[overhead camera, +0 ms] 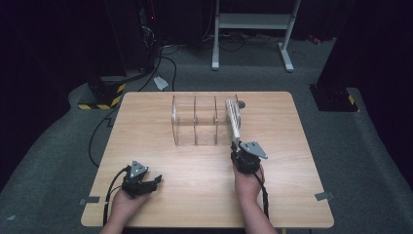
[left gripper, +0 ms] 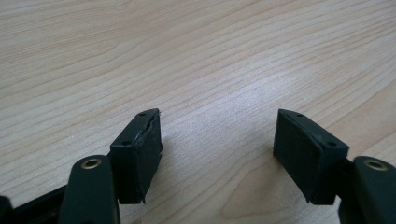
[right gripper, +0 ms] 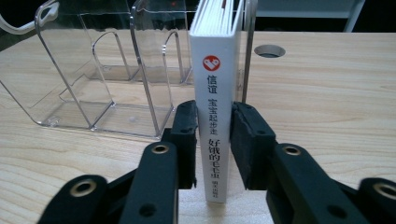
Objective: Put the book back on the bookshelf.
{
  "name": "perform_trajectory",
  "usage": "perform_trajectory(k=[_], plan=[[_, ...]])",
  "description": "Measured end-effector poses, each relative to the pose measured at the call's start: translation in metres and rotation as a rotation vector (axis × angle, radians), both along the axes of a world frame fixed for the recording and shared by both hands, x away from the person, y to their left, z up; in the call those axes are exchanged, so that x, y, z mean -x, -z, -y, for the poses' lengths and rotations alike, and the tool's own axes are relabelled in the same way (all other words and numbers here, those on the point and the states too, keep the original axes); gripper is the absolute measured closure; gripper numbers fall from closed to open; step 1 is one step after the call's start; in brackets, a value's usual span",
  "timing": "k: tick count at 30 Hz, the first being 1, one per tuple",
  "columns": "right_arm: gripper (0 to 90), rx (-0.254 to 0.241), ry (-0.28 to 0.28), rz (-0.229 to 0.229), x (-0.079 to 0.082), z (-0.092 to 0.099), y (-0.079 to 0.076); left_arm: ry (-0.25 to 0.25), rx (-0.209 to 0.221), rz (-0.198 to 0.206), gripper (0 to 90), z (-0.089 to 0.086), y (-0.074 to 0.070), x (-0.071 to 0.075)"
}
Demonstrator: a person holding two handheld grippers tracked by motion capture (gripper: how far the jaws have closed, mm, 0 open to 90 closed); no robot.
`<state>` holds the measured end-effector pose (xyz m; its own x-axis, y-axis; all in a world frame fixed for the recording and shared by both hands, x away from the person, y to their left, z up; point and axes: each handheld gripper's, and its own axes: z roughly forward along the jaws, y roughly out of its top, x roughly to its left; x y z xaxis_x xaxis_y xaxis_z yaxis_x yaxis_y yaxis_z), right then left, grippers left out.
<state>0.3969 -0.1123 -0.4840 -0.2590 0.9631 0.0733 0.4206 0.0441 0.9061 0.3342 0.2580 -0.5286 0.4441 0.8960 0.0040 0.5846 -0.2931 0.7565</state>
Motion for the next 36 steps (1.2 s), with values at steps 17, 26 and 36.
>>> perform_trajectory(k=[17, 26, 36], plan=[[72.8, -0.002, 0.069, 0.013, -0.003, -0.011, 0.002, 0.003, -0.003, -0.002, 32.5, 0.0, 0.0, 0.0], [72.7, 0.012, 0.073, 0.014, -0.011, -0.013, 0.0, 0.003, -0.003, -0.002, 32.5, 0.0, 0.0, 0.0], [72.3, 0.016, 0.073, 0.019, -0.012, -0.013, 0.0, 0.003, -0.003, -0.001, 32.5, 0.0, 0.0, 0.0]])
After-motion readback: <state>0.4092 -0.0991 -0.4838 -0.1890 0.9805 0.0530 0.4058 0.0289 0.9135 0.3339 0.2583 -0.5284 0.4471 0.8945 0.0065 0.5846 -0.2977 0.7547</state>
